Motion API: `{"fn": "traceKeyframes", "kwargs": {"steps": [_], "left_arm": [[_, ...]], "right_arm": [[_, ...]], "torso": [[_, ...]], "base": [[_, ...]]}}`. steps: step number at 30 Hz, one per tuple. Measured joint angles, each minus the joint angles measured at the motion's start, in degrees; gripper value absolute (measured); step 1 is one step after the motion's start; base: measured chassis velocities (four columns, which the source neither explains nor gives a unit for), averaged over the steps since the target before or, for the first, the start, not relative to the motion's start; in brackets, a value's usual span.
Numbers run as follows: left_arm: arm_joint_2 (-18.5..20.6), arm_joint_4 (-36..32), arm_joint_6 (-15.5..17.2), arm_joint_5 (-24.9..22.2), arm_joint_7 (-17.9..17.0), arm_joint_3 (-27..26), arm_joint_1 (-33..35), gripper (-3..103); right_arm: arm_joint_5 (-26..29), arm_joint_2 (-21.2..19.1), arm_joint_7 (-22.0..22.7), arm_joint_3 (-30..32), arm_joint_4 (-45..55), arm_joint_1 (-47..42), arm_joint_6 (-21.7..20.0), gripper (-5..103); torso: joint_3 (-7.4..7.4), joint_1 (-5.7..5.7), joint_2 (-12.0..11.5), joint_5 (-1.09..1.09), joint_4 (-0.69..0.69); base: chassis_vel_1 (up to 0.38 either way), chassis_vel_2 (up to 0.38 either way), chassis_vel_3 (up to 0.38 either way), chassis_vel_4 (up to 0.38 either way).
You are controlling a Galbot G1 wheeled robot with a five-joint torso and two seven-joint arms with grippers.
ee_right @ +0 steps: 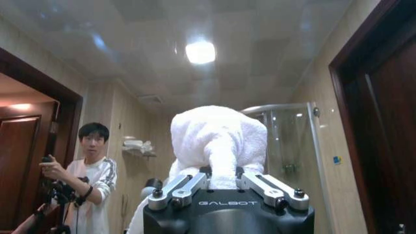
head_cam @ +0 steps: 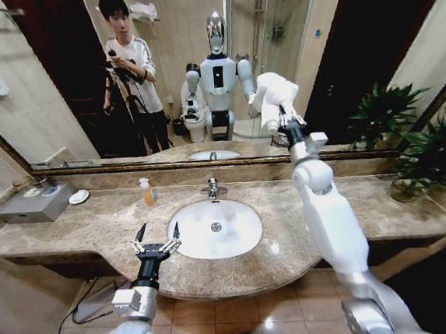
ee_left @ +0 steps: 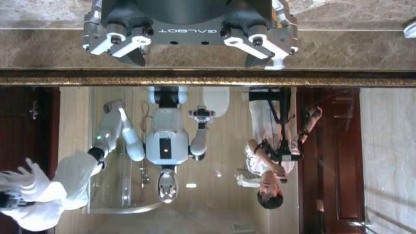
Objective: Pick up the towel from the sink counter and wipe the mirror surface.
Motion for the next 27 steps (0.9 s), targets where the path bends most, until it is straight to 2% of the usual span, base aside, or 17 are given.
{"fn": "traceKeyframes", "kwargs": {"steps": [7,17,27], "left_arm": [[0.0,0.0,0.0,0.0,0.0,0.0,0.0,100],[0.0,0.0,0.0,0.0,0.0,0.0,0.0,100],[0.0,0.0,0.0,0.0,0.01,0.0,0.0,100]], "right_arm": [[-0.85,1.21,-0.17,-1.01,-5.07,3.86,0.07,13],[-1.99,2.19,0.23,-1.38,-6.41,-1.15,0.2,13],[-1.6,-0.41,0.94,1.03,-6.36,2.4,-0.19,13]], "torso": [[0.0,0.0,0.0,0.0,0.0],[0.0,-0.01,0.0,0.01,0.01],[0.0,0.0,0.0,0.01,0.0]], "base": [[0.0,0.0,0.0,0.0],[0.0,0.0,0.0,0.0],[0.0,0.0,0.0,0.0]]}}
